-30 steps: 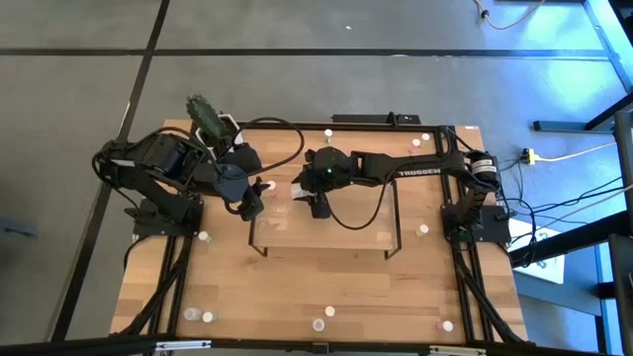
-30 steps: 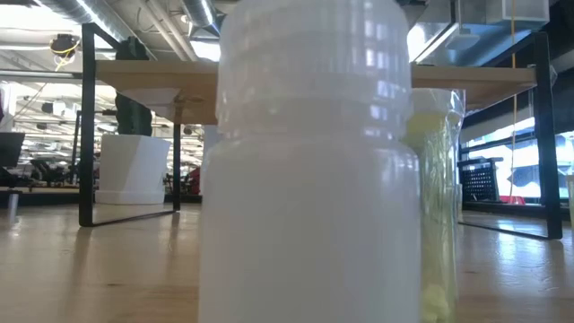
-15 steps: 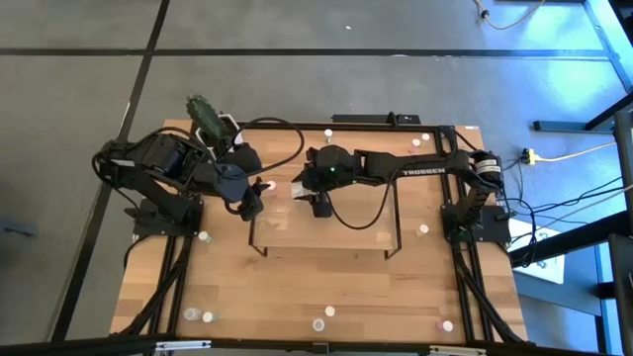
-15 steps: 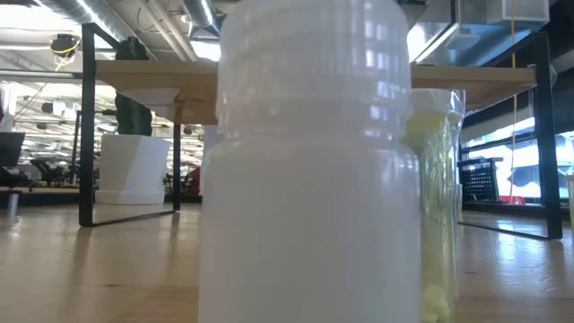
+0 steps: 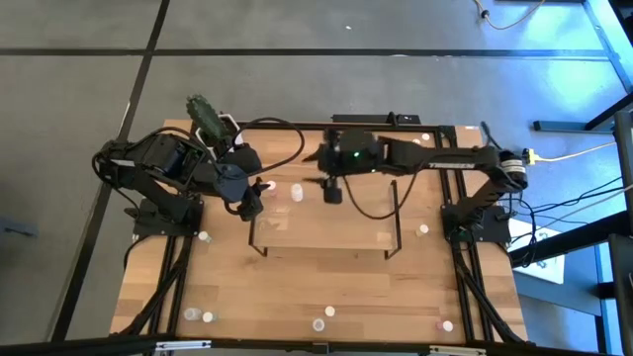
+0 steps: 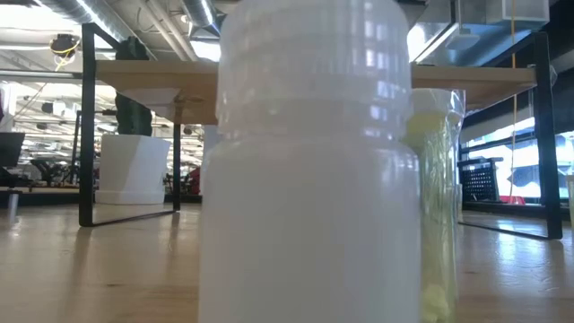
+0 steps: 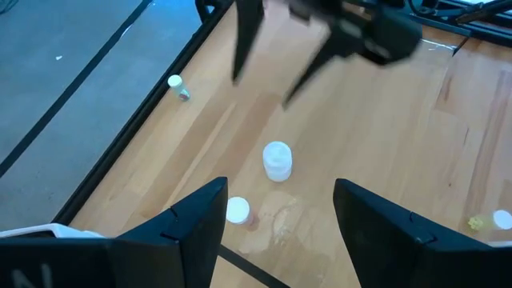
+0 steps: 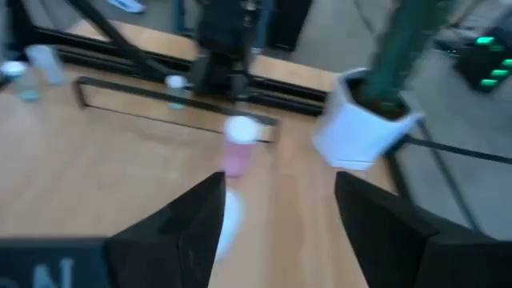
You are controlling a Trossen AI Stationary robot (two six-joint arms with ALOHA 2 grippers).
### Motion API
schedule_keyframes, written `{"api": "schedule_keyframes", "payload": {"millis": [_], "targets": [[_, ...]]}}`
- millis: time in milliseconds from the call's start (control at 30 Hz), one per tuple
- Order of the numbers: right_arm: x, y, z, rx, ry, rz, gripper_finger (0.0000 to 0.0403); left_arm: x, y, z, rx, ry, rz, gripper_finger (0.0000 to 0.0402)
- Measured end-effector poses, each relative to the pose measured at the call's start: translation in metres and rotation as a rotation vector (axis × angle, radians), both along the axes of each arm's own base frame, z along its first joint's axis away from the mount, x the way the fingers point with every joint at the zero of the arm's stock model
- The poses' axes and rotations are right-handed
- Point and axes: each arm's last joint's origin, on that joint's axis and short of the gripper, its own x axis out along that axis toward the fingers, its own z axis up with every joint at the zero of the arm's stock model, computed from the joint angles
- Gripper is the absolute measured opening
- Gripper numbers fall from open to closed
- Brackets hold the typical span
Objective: Pick and place medicine bottles onto shelf by color
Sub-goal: Put the top blue pill bottle on the shelf
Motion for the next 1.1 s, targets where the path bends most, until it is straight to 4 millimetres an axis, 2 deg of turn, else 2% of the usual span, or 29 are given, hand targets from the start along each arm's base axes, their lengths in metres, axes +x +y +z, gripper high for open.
{"api": "schedule_keyframes", "payload": {"millis": [233,467,733,1100], "targets": [[-0.040,-0.018,0.029,-0.009,0.022,-0.105,0.0237,0.000,0.000,0.000,0.004,-0.001,0.002,0.0222],[-0.061,-0.038,0.035,0.031,0.067,-0.193,0.0237,0.000,0.000,0.000,0.006,-0.001,0.004,0.0222],[-0.063,-0.072,0.019,0.075,0.132,-0.238,0.0237,0.000,0.002,0.001,0.050,-0.016,0.038,0.0222],[-0.047,-0.121,-0.026,0.097,0.248,-0.240,0.0237,0.001,0.006,0.004,0.125,-0.073,0.127,0.0222]]}}
